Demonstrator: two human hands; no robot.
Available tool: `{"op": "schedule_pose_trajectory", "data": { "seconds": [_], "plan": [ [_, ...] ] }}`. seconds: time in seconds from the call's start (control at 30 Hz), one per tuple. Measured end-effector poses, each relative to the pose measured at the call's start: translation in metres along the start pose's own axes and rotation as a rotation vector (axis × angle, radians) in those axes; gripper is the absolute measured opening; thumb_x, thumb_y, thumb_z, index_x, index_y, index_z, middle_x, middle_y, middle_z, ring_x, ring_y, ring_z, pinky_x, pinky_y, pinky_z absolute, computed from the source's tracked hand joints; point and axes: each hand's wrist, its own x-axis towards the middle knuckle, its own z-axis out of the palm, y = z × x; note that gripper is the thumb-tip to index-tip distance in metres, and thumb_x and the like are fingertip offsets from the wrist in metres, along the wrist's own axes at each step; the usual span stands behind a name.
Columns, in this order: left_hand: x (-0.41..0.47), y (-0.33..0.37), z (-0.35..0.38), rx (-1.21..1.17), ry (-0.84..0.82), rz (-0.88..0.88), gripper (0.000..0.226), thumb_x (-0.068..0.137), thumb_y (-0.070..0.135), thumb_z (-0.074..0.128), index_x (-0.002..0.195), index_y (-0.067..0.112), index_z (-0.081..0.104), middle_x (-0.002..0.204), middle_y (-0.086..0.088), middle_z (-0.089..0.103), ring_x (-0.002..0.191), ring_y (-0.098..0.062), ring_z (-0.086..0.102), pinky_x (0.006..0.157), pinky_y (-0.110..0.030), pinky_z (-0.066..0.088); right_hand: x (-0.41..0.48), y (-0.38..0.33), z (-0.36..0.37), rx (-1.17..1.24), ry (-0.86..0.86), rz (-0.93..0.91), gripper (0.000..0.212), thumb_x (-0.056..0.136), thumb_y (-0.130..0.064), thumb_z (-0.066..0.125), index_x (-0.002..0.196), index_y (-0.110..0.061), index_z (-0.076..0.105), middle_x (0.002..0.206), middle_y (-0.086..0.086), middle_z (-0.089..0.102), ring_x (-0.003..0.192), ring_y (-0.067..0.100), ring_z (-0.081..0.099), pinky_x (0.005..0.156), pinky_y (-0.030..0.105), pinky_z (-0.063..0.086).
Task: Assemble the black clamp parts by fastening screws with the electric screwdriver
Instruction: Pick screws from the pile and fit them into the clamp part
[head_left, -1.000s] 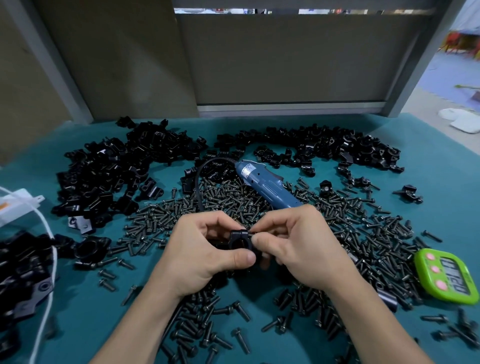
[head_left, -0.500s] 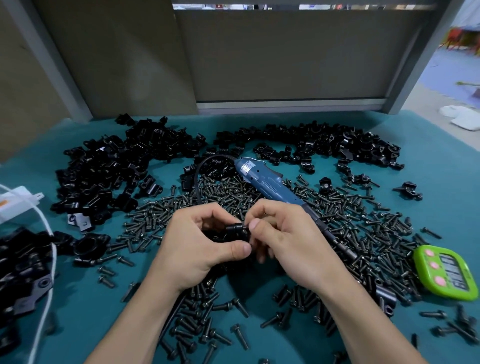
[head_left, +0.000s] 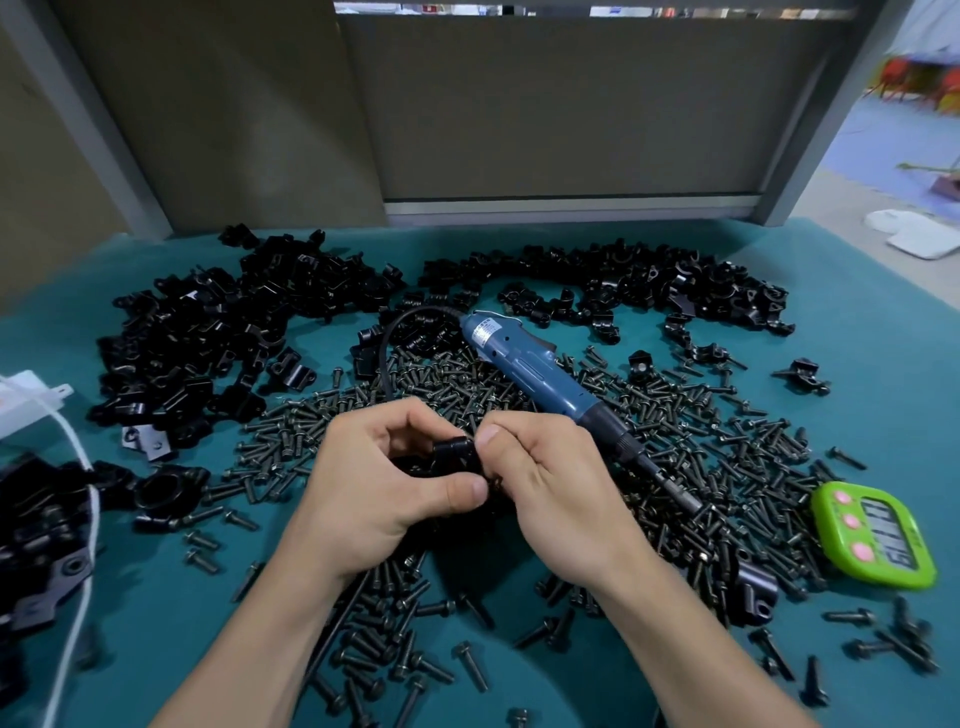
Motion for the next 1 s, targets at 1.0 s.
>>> {"op": "schedule_pose_trajectory", "data": {
  "seconds": [1.0],
  "plan": [
    [0.003,-0.009,0.003,0.237,0.697,-0.105,0.013,0.082,0.053,0.07,0.082,0.04,0.071,0.066,0.017,0.072,0.056,-0.009,0.07,0.057,-0.032,0.056,0.031,-0.008,-0.019,-0.622,0.385,0.192,0.027,0.095,-0.034,0.06,0.121,-0.027,0.055,0.095,-0.005,0.068,0.09,0.02,0.063,0.081,0.038,0.048]
  ]
}}
